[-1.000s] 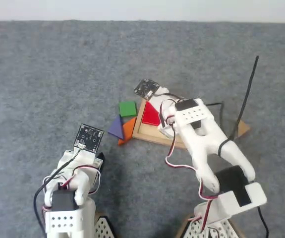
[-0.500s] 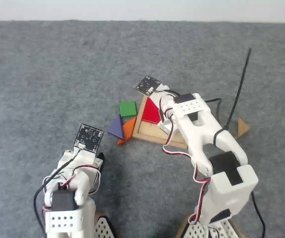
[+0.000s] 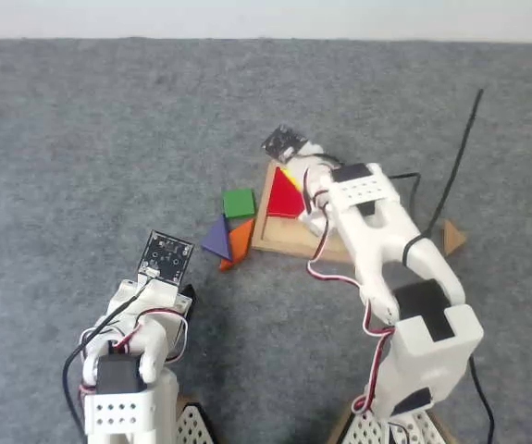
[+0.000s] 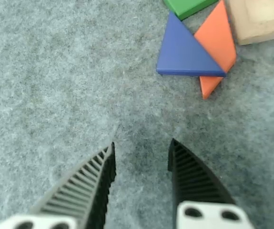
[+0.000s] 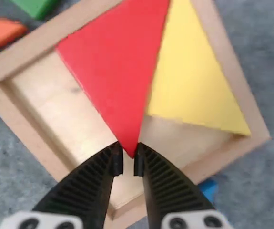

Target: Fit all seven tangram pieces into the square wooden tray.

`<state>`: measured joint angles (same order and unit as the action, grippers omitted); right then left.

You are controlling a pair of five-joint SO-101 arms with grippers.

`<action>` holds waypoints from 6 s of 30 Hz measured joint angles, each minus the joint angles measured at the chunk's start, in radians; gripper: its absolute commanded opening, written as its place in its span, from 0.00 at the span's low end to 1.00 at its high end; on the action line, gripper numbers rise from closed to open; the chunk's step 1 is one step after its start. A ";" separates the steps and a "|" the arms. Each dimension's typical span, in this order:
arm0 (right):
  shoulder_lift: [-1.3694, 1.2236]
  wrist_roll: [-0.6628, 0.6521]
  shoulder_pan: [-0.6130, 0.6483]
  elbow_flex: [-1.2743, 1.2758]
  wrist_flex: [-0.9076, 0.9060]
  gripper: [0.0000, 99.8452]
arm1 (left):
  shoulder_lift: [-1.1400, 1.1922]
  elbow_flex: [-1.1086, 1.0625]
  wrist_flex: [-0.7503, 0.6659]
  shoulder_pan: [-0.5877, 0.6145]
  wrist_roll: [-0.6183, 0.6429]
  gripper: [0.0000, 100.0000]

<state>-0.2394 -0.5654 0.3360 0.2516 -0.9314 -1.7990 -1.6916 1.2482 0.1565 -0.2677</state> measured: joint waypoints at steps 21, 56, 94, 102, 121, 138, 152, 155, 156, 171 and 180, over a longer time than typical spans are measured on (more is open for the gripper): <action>-0.078 0.000 -0.138 -0.172 -0.026 0.05 | 0.000 0.000 0.000 0.000 0.000 0.17; -0.201 0.385 0.083 -0.292 0.051 0.14 | 0.000 0.000 0.000 0.000 0.000 0.17; 0.048 0.222 0.035 0.048 0.034 0.11 | 0.000 0.000 0.000 0.000 0.000 0.17; 0.121 0.454 0.103 0.044 0.075 0.24 | 0.000 0.000 0.000 0.000 0.000 0.17; -0.298 0.517 0.104 -0.370 -0.080 0.18 | 0.000 0.000 0.000 0.000 0.000 0.17; -0.301 0.532 0.173 -0.404 -0.207 0.04 | 0.000 0.000 0.000 0.000 0.000 0.17; -0.301 0.546 0.173 -0.410 -0.232 0.10 | 0.000 0.000 0.000 0.000 0.000 0.17; -0.302 0.548 0.189 -0.417 -0.235 0.15 | 0.000 0.000 0.000 0.000 0.000 0.17; -0.304 0.548 0.204 -0.419 -0.238 0.15 | 0.000 0.000 0.000 0.000 0.000 0.17; -0.311 0.514 0.310 -0.420 -0.235 0.06 | 0.000 0.000 0.000 0.000 0.000 0.17; -0.331 0.586 0.269 -0.436 -0.238 0.11 | 0.000 0.000 0.000 0.000 0.000 0.17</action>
<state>-0.5708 0.0207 0.6045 -0.1841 -1.1692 -1.7990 -1.6916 1.2482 0.1565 -0.2677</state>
